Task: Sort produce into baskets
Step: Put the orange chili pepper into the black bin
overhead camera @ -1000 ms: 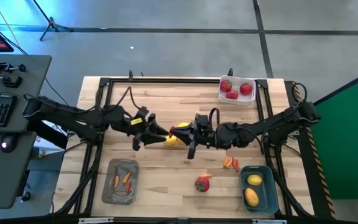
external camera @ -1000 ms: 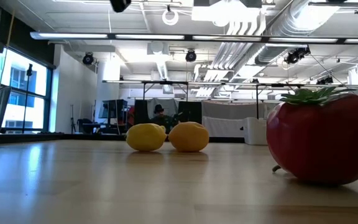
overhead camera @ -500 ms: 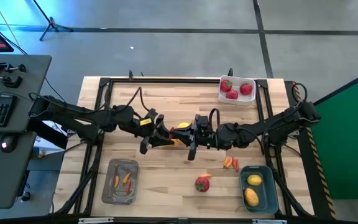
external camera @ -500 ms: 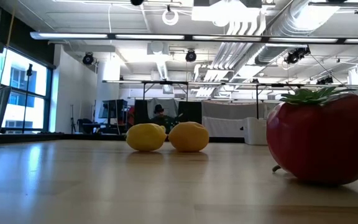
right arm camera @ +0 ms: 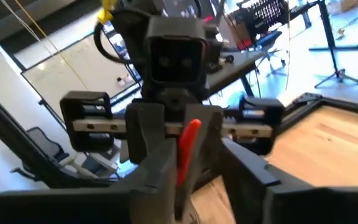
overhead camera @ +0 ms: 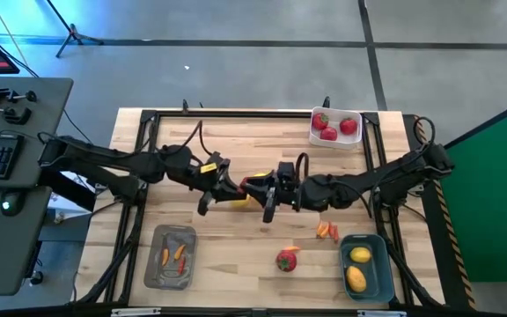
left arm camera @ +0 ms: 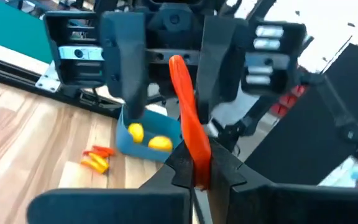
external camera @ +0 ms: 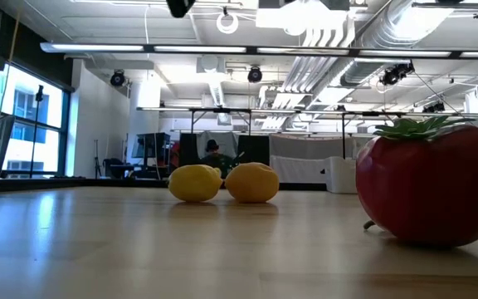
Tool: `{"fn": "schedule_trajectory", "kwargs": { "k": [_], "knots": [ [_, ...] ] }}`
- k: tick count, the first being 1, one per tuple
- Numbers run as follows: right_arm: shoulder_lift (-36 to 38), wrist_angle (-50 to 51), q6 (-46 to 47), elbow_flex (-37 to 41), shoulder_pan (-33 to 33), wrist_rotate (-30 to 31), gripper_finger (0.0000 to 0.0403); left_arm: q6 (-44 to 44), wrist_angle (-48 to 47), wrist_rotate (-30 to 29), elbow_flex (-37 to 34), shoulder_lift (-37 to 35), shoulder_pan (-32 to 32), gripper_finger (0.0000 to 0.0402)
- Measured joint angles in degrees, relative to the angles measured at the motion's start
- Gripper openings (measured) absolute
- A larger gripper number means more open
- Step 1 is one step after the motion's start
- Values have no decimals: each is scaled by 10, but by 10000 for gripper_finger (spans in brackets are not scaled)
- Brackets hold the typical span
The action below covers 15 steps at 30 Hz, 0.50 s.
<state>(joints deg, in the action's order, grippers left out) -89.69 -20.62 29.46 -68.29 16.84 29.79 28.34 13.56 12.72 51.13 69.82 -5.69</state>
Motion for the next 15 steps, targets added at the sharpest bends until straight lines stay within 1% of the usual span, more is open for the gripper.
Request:
{"fn": "schedule_trajectory", "kwargs": {
  "k": [4,9,12,15],
  "knots": [
    [1,36,1,0,0,-5,167,-30,-84,18,0,-32,0,3],
    [1,69,4,1,-5,-14,209,-16,-207,22,0,-87,-15,2],
    [1,90,1,1,-19,-50,223,13,-283,21,1,-122,-38,2],
    [1,141,5,1,-35,-111,227,60,-360,6,1,-149,-83,1]
  ]
}}
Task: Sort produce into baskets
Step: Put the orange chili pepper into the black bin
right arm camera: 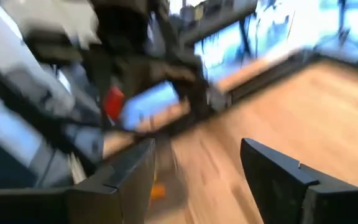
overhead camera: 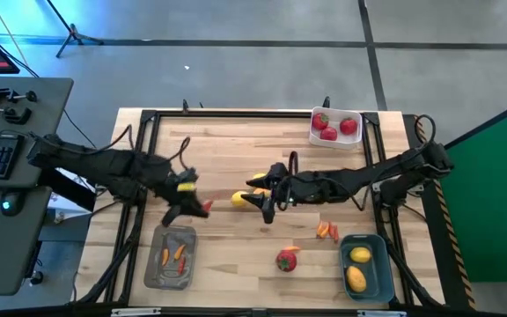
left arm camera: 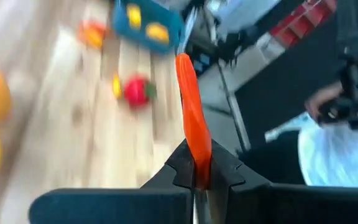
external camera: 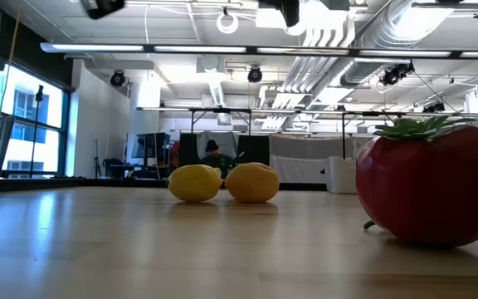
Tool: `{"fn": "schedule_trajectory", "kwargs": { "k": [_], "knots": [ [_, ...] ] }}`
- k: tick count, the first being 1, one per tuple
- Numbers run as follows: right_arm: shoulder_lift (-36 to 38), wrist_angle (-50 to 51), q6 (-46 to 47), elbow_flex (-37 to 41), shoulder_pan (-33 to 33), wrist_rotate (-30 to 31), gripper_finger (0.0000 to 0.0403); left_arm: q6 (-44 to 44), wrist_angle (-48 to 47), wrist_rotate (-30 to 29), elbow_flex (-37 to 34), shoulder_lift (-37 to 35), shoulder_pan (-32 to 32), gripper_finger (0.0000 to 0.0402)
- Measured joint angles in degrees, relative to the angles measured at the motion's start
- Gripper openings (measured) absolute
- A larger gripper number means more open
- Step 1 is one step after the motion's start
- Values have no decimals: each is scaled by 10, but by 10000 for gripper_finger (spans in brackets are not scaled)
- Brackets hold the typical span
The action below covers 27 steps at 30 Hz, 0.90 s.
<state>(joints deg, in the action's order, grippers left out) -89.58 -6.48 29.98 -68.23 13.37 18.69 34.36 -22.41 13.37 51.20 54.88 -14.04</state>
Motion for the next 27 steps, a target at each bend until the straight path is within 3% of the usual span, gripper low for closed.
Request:
{"fn": "schedule_trajectory", "kwargs": {
  "k": [5,12,20,27],
  "knots": [
    [0,169,-29,0,-36,-105,227,98,-124,-29,0,-16,-97,1],
    [0,373,-110,0,-90,-141,227,213,-200,-75,0,23,-228,1],
    [0,411,-197,0,-132,-231,226,280,-196,-88,-1,120,-307,1],
    [0,422,-249,0,-150,-253,226,315,-152,-81,-1,200,-349,1]
  ]
}}
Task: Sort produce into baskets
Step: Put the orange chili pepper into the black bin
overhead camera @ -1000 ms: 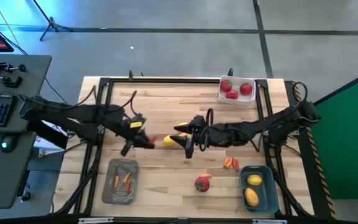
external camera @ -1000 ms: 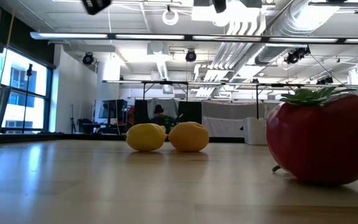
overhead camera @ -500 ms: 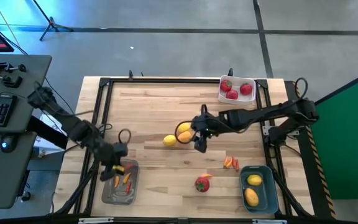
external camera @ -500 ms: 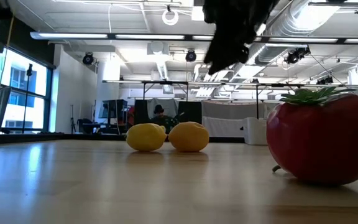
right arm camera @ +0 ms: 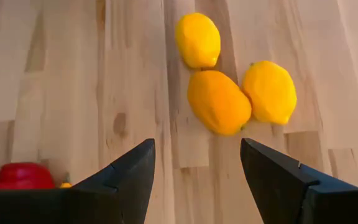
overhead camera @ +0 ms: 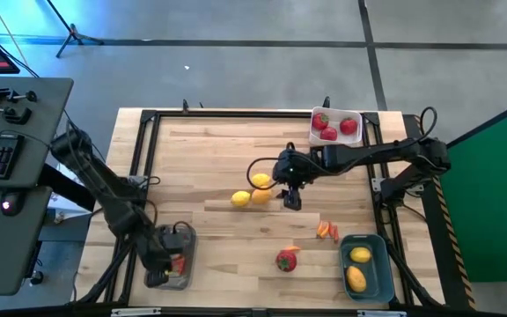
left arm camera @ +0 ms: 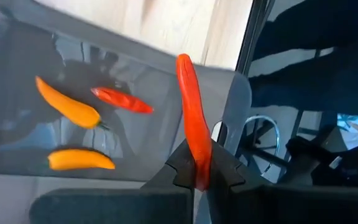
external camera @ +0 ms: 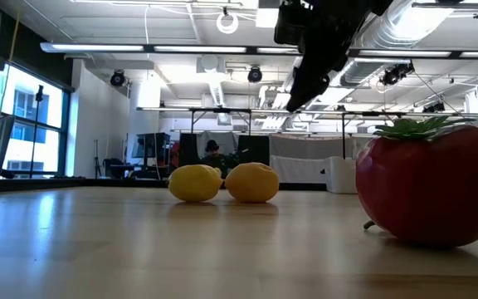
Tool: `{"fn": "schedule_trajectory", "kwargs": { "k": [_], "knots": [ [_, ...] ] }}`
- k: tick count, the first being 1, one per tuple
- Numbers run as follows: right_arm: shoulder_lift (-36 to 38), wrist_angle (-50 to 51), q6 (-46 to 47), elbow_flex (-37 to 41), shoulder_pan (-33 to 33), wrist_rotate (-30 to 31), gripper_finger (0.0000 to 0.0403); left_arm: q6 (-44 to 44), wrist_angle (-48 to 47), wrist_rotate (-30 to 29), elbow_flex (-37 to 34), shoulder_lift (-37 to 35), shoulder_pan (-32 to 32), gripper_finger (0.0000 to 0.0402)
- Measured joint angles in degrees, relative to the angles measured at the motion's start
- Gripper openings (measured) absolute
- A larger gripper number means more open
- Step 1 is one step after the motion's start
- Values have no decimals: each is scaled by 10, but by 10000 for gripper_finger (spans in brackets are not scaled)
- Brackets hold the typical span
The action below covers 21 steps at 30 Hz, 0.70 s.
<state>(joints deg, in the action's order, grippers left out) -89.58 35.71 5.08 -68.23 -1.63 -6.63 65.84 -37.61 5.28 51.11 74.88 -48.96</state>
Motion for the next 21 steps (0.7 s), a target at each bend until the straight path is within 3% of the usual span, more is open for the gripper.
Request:
{"fn": "schedule_trajectory", "kwargs": {
  "k": [6,12,21],
  "knots": [
    [0,1,-23,0,-3,-5,226,29,1,25,-1,50,-8,1],
    [0,-13,-15,0,-3,31,226,16,-28,39,-1,74,10,7],
    [0,-31,62,1,-2,61,226,-122,-87,76,-1,76,67,88]
  ]
}}
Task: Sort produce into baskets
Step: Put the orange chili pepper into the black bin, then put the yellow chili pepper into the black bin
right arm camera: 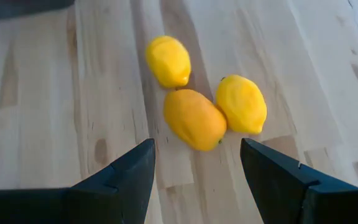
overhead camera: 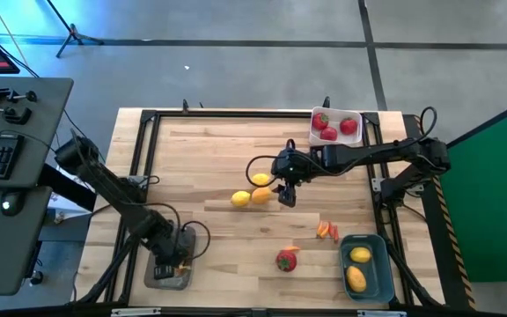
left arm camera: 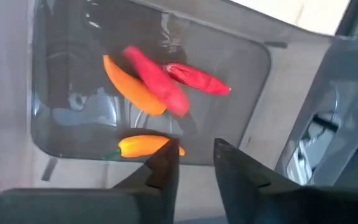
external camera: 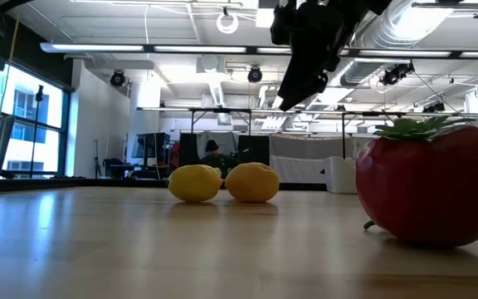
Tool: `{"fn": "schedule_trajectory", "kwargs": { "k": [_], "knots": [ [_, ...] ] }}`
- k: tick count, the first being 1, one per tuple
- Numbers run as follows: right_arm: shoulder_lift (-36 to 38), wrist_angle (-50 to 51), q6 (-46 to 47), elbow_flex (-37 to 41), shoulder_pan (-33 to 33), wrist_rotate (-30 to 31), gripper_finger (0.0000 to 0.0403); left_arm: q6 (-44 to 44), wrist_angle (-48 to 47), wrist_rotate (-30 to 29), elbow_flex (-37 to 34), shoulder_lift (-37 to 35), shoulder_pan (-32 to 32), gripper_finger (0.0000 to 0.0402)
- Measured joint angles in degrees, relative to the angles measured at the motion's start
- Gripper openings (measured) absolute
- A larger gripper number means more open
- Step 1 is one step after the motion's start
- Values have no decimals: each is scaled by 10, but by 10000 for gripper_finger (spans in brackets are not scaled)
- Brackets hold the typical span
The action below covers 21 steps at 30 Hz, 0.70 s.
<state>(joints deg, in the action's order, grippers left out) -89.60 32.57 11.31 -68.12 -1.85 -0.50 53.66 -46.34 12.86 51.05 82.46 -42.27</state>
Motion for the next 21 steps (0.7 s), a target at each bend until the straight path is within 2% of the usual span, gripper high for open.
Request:
{"fn": "schedule_trajectory", "kwargs": {
  "k": [5,10,16,21],
  "knots": [
    [0,16,65,0,4,1,226,-81,-9,29,0,-1,16,132],
    [3,81,189,0,49,4,226,-123,-8,46,0,-43,-1,139],
    [4,214,457,0,144,0,226,-144,-4,22,0,-142,-15,112],
    [4,285,723,1,218,-18,226,-172,27,18,0,-210,14,90]
  ]
}}
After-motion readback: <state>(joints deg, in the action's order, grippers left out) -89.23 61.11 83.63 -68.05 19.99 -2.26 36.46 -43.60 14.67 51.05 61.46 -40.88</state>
